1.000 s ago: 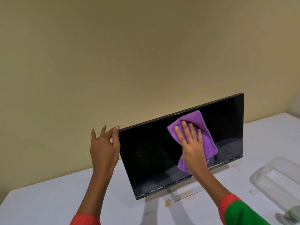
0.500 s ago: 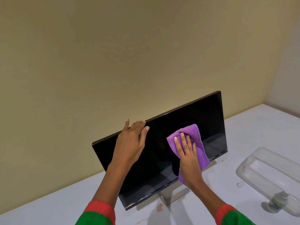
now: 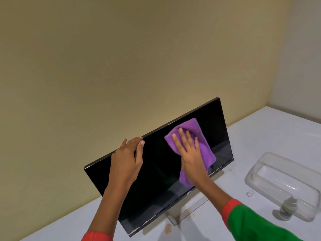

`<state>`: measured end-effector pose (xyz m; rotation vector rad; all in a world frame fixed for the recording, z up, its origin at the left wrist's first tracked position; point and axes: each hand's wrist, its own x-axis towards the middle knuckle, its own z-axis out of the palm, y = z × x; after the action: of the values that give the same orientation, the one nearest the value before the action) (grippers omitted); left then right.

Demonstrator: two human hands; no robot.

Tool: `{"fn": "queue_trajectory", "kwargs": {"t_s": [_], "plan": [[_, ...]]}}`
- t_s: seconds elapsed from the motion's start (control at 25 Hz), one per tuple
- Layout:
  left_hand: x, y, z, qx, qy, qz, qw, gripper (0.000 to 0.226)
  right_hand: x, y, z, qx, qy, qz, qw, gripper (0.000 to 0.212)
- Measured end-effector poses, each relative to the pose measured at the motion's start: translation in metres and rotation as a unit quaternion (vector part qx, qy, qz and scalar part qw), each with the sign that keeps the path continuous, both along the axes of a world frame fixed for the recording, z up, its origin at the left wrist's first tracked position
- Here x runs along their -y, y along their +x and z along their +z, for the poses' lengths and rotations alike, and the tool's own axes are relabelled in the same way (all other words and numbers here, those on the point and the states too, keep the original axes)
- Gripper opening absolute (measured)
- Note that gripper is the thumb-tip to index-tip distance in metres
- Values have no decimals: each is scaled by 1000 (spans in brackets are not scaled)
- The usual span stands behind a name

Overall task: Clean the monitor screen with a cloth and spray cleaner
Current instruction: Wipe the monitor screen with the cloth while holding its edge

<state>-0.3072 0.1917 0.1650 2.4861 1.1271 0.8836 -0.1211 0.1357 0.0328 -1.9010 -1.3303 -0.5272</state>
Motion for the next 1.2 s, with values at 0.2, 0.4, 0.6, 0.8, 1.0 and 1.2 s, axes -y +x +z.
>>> {"fn": "queue_trajectory", "kwargs": {"t_s": [0.2,0.4,0.6,0.8,1.0,1.2], "plan": [[-5,14,19,-54,70,-8,996,37,12,25,-20,-156,-11,-115,981,92],[-16,37,13,-89,-25,-70,993,41,27,-5,-47,-74,-64,-91,991,106],[-16,37,2,-76,-35,-61,995,43,4,6,-5,-67,-4,5,998,95],[-13,36,1,-34,-32,-95,994,39,5,55,10,-159,7,-71,985,100],[-15,33,0,-39,-8,-127,991,40,27,58,-31,-344,2,-183,921,72],[-17,31,0,-46,-13,-125,991,44,25,3,-34,-292,23,-130,947,74]]}}
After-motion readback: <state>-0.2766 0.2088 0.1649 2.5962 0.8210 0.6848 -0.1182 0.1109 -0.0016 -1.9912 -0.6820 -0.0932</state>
